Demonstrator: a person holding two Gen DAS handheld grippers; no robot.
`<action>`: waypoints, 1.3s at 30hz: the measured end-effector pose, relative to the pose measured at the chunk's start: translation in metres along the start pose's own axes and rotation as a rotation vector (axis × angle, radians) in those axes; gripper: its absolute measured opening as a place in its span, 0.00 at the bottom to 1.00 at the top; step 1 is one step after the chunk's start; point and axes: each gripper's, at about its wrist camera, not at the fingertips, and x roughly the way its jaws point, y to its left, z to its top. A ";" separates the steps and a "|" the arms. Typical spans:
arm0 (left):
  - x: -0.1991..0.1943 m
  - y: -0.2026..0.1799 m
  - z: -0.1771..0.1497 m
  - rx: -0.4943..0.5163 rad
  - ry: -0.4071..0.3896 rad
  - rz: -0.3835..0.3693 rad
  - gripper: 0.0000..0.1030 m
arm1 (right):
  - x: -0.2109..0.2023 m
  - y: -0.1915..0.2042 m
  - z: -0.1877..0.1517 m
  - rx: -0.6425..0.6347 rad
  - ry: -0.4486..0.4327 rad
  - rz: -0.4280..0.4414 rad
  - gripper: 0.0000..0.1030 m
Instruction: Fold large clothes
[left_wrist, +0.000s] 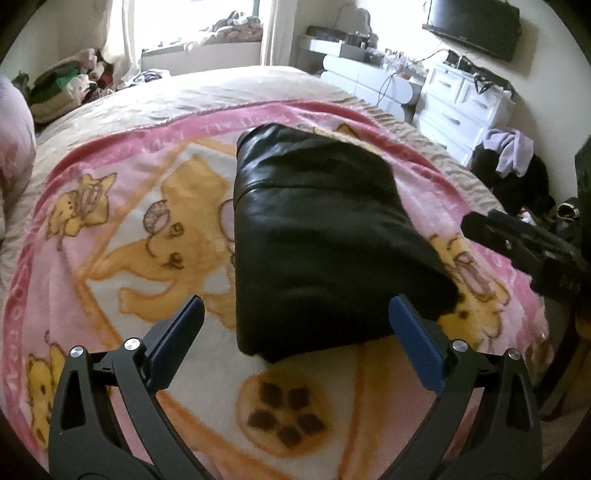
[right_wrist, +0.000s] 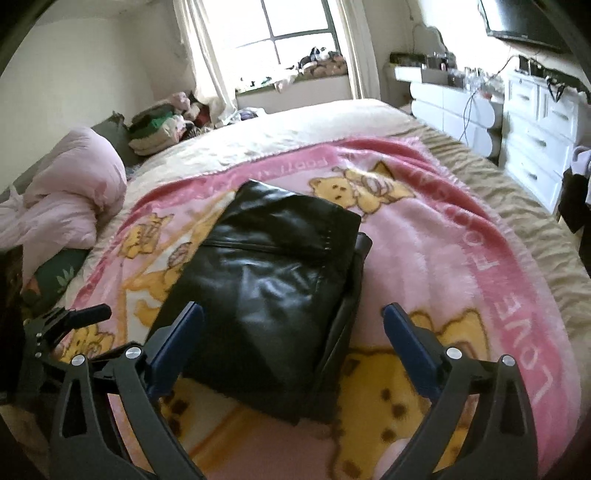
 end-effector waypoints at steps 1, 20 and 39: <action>-0.006 0.000 -0.002 0.000 -0.011 -0.003 0.91 | -0.007 0.003 -0.004 -0.002 -0.017 0.001 0.96; -0.038 0.031 -0.083 -0.029 -0.095 0.009 0.91 | -0.049 0.055 -0.104 -0.096 -0.181 0.029 0.96; -0.007 0.039 -0.098 -0.045 -0.069 0.056 0.91 | -0.016 0.035 -0.130 -0.020 -0.154 -0.016 0.96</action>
